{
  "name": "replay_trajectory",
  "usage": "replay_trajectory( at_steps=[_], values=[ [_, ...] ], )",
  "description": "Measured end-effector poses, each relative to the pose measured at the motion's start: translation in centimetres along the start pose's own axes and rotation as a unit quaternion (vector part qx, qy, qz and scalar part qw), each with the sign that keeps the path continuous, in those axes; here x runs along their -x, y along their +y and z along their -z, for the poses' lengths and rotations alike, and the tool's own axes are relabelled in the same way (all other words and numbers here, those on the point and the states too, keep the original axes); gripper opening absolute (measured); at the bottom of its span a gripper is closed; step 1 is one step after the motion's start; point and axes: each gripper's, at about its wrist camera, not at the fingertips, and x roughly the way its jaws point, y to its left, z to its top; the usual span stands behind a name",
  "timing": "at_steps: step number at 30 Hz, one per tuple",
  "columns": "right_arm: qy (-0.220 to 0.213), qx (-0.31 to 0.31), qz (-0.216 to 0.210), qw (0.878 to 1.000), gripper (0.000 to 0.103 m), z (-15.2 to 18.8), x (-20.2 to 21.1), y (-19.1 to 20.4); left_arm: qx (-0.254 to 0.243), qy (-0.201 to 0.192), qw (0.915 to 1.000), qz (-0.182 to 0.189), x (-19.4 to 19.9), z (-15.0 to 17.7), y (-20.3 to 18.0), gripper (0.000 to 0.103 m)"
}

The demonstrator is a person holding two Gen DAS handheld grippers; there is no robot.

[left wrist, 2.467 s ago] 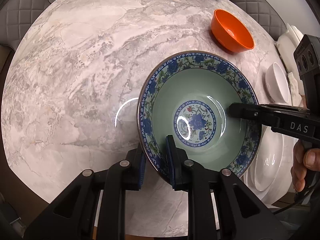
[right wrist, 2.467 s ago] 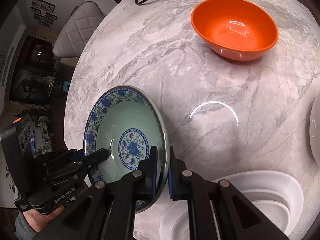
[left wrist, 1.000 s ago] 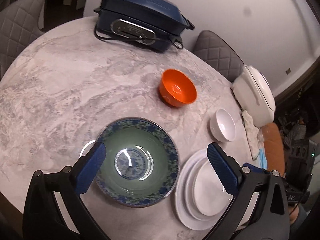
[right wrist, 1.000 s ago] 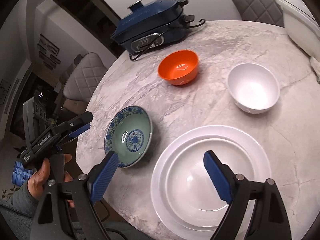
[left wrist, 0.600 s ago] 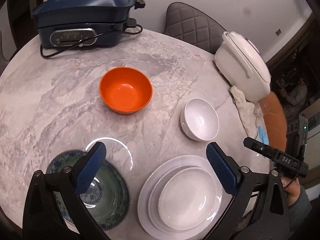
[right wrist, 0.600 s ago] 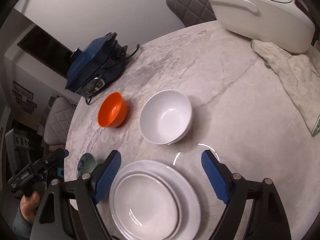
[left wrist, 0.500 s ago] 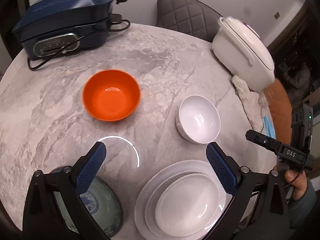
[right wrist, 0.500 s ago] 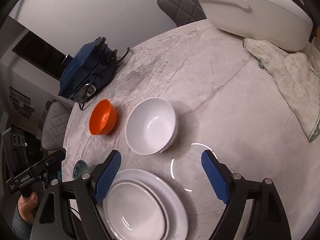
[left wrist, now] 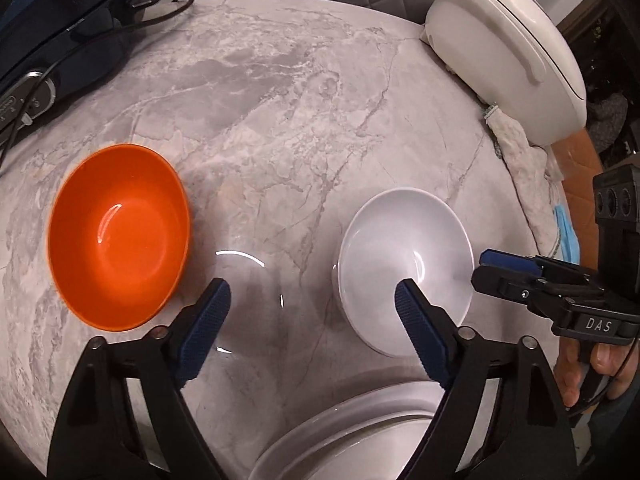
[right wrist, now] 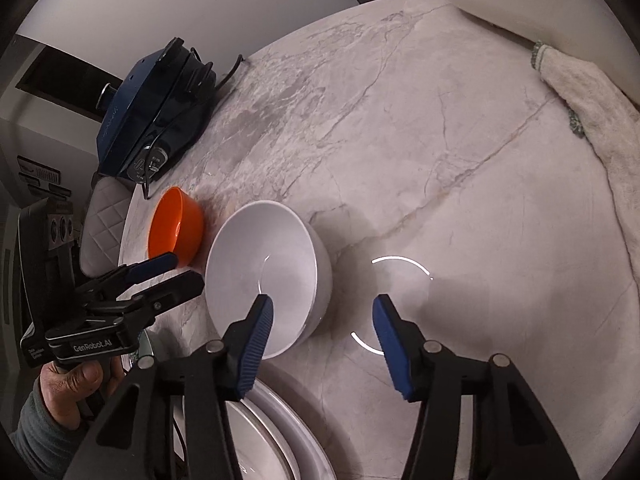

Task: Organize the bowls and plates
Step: 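Move the left tool to the white bowl and close on its rim, then lift the white bowl with the left tool and carry it over the blue-and-white bowl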

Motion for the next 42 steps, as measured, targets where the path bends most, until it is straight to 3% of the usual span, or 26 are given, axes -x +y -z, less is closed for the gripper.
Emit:
replay_trajectory(
  at_steps=[4,10,14,19,21,24,29,42],
  values=[
    [0.016,-0.014,-0.009,1.000,0.056,-0.5,-1.1,-0.6,-0.002,0.022,0.9996,0.017,-2.0,-0.3,0.0,0.068],
    [0.037,-0.027,-0.023,0.999,0.042,-1.0,-2.1,-1.2,0.000,0.039,0.9985,0.038,-3.6,-0.7,0.1,0.053],
    [0.047,-0.043,-0.036,0.997,0.038,-1.2,-2.6,-1.6,0.000,0.044,0.9978,0.049,-3.9,-1.0,0.0,0.042],
    [0.050,-0.056,-0.039,0.996,0.038,-1.6,-2.8,-2.0,0.006,0.051,0.9968,0.062,-4.2,-1.2,0.2,0.041],
    [0.053,-0.057,-0.040,0.996,0.038,-1.7,-2.9,-2.1,0.010,0.055,0.9960,0.069,-4.3,-1.1,0.3,0.030],
    [0.062,-0.055,-0.040,0.996,0.037,-1.8,-3.2,-2.1,0.011,0.058,0.9959,0.069,-4.5,-1.1,0.3,0.023],
    [0.067,-0.054,-0.048,0.995,0.020,-2.0,-3.7,-1.8,0.009,0.058,0.9959,0.069,-4.6,-1.0,0.1,0.012],
    [0.064,-0.058,-0.040,0.995,0.016,-2.1,-3.2,-1.2,0.022,0.056,0.9962,0.063,-4.0,-0.8,-0.3,0.011]
  ],
)
